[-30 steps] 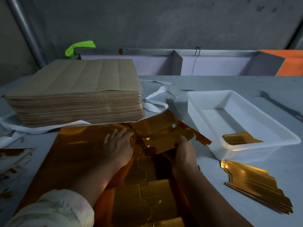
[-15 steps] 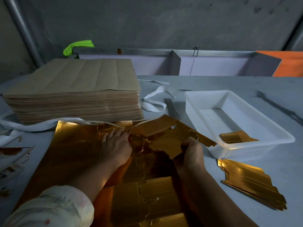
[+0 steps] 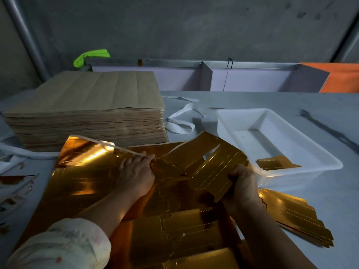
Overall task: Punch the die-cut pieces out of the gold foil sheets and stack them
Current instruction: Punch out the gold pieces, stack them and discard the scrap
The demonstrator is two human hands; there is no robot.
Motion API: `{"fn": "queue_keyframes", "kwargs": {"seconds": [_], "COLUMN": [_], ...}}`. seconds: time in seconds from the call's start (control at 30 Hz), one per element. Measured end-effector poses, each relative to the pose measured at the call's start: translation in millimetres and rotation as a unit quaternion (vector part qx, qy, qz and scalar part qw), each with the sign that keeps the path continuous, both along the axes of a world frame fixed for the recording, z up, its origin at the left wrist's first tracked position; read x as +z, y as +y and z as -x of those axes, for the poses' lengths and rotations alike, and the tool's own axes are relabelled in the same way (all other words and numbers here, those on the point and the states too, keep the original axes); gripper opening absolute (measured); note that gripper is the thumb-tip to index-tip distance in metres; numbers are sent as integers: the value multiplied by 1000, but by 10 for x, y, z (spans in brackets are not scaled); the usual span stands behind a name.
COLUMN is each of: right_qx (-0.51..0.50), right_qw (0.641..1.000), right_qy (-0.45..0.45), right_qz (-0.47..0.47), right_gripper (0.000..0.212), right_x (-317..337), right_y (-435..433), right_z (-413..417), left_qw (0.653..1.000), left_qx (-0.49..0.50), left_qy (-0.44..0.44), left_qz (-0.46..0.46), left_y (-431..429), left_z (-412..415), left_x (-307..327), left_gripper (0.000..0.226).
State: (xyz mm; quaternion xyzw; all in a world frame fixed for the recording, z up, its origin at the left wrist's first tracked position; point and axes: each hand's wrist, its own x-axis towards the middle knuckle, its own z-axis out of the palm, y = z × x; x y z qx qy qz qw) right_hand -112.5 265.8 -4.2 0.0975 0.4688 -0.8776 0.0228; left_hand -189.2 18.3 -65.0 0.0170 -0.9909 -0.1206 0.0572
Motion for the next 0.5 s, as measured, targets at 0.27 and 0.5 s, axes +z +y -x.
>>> {"fn": "queue_keyframes", "kwargs": {"seconds": [0.27,0.5], "right_qx": [-53,-113], "right_qw": [998,993], "right_qy": [12,26], "right_qz": [21,-5], "right_gripper": [12,42], "right_x": [65,203], "right_y": [160,368], "right_z": [-158,-264], "left_qw": [1000,1000], "left_qx": [2,6], "left_qy": [-2,-4], "left_qz": [17,24], "left_y": [20,20], "left_z": [2,13], "left_x": [22,7], "left_gripper": [54,53]}}
